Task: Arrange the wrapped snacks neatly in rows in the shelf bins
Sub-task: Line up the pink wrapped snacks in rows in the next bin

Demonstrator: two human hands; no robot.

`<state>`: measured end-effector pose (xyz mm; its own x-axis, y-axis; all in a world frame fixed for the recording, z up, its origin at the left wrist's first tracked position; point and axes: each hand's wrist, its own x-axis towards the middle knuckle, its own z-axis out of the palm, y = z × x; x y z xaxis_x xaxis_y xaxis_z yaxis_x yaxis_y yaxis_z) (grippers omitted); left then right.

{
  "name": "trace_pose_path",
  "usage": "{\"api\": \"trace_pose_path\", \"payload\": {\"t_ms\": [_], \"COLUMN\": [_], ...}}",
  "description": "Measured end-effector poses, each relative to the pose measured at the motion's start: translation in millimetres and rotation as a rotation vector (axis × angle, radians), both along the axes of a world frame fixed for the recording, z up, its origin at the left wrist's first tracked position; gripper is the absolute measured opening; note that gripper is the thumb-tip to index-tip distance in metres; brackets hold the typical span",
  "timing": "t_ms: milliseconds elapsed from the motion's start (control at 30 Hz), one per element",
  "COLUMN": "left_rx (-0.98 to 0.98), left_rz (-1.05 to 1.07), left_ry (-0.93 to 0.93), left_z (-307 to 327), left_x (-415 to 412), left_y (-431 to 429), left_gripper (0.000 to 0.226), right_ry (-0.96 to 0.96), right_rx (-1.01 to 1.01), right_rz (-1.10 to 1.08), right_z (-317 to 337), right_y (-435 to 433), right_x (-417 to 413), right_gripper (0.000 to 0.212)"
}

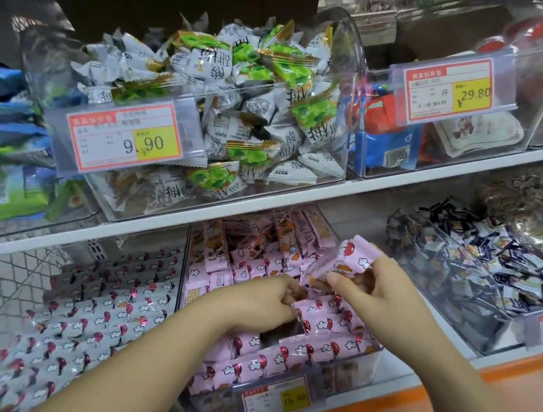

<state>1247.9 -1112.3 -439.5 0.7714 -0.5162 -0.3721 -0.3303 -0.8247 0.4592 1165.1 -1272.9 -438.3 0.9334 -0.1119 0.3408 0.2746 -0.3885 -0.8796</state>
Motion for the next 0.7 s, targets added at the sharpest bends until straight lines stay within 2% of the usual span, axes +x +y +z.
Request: {"api": "trace_pose_path", "payload": {"t_ms": [200,333,433,533,700], "left_rx": [-0.123,-0.116,-0.013,0.097,0.384], "left_rz": [0.12,0.11,0.022,-0.01,-0.129], "left_ry": [0.063,0.038,-0.147,-0.314,-0.424], "left_z": [3,7,14,16,6], "left_x": [4,9,18,32,48], "left_y": [5,8,12,16,22], "left_gripper": [0.046,0.063,0.063,0.048,0.032], "right_ry": [-0.039,-0.022,0.016,0.032,0.053], "right_rx": [-0.122,-0.295,-0.408,-0.476,-0.491], "right_rz": [-0.001,0.025,0.047,0.046,0.065], "right_z": [-10,-13,-16,-17,-19], "right_y": [5,3,4,4,2], "right_x": [22,31,33,35,35], "right_gripper": [0.031,0.033,0.029,0.026,0.026]}}
